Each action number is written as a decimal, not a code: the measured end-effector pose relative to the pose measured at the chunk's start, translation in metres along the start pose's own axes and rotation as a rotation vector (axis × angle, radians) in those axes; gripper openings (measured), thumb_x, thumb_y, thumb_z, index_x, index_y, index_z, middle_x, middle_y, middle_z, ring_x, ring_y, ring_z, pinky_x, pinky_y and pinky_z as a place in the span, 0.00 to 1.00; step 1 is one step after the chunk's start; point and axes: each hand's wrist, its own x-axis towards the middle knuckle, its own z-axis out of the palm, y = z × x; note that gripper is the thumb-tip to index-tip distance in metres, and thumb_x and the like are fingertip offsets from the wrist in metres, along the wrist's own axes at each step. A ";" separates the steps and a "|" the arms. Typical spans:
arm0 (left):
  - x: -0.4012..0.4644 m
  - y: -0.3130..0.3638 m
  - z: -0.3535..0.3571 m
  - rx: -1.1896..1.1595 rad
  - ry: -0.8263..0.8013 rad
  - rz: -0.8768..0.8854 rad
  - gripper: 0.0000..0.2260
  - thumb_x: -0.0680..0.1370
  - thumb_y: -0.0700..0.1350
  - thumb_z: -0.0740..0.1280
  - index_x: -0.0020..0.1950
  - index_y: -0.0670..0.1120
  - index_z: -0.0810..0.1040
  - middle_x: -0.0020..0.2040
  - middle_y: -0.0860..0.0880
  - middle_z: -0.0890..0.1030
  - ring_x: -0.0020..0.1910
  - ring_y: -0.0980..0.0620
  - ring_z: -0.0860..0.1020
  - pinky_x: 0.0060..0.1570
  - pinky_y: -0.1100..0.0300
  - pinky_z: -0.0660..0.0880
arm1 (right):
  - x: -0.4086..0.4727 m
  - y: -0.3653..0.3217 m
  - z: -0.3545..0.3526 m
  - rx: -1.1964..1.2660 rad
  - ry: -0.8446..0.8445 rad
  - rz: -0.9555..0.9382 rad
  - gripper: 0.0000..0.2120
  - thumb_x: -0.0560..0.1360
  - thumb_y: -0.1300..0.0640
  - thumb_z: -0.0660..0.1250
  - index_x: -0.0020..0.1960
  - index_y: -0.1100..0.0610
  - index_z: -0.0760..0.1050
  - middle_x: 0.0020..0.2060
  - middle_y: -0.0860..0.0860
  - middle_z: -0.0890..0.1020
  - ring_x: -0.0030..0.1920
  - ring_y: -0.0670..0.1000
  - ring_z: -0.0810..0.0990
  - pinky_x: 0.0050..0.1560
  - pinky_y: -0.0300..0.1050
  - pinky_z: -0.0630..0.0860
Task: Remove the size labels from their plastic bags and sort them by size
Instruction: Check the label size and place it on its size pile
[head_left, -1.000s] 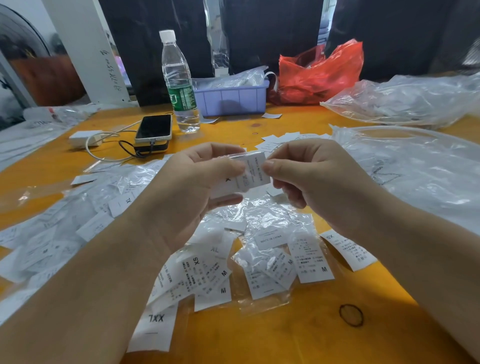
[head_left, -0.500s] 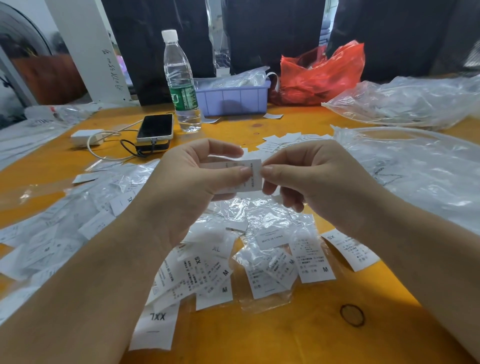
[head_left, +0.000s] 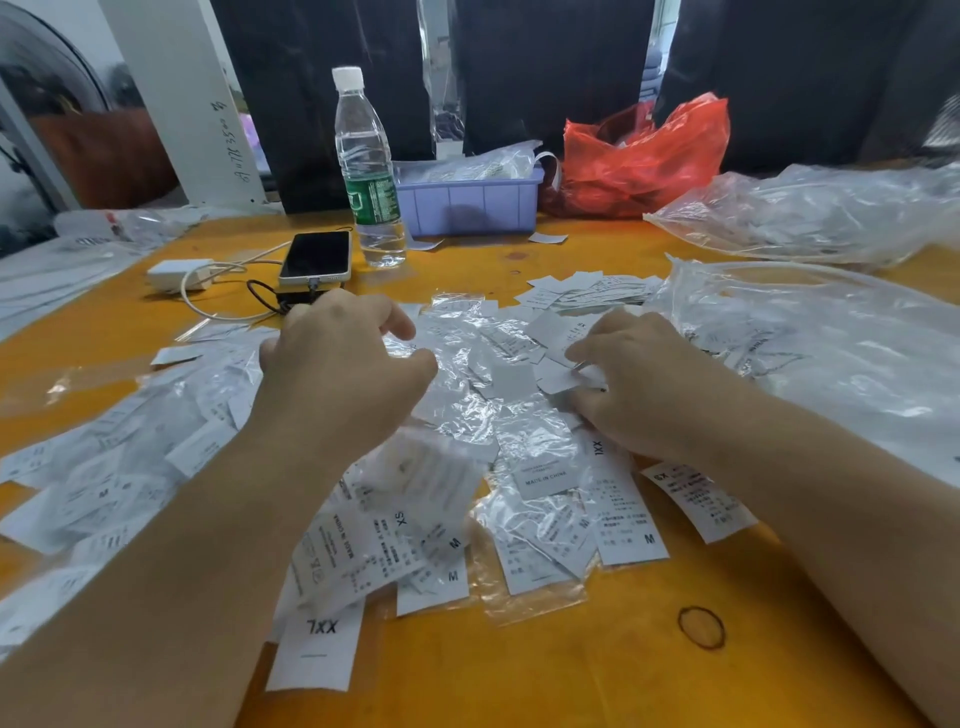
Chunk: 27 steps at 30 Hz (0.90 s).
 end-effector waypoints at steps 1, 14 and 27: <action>-0.002 0.002 0.001 0.011 -0.009 0.007 0.09 0.73 0.55 0.69 0.52 0.57 0.77 0.57 0.53 0.75 0.59 0.47 0.72 0.59 0.47 0.70 | 0.000 -0.001 0.001 -0.022 0.013 -0.015 0.15 0.79 0.45 0.64 0.58 0.53 0.79 0.60 0.50 0.74 0.64 0.55 0.66 0.62 0.52 0.69; -0.014 0.015 -0.007 -0.290 -0.580 0.221 0.23 0.59 0.71 0.73 0.51 0.66 0.78 0.47 0.68 0.77 0.47 0.72 0.72 0.42 0.67 0.66 | 0.003 -0.001 0.000 0.202 0.285 -0.109 0.12 0.70 0.61 0.73 0.33 0.52 0.73 0.33 0.44 0.71 0.36 0.43 0.68 0.34 0.34 0.60; 0.002 -0.005 -0.009 -0.011 -0.453 0.207 0.14 0.69 0.55 0.75 0.50 0.64 0.74 0.50 0.62 0.73 0.46 0.64 0.71 0.38 0.66 0.67 | -0.005 -0.004 -0.009 0.467 0.281 -0.066 0.11 0.67 0.57 0.78 0.34 0.57 0.77 0.30 0.49 0.75 0.30 0.43 0.69 0.31 0.38 0.64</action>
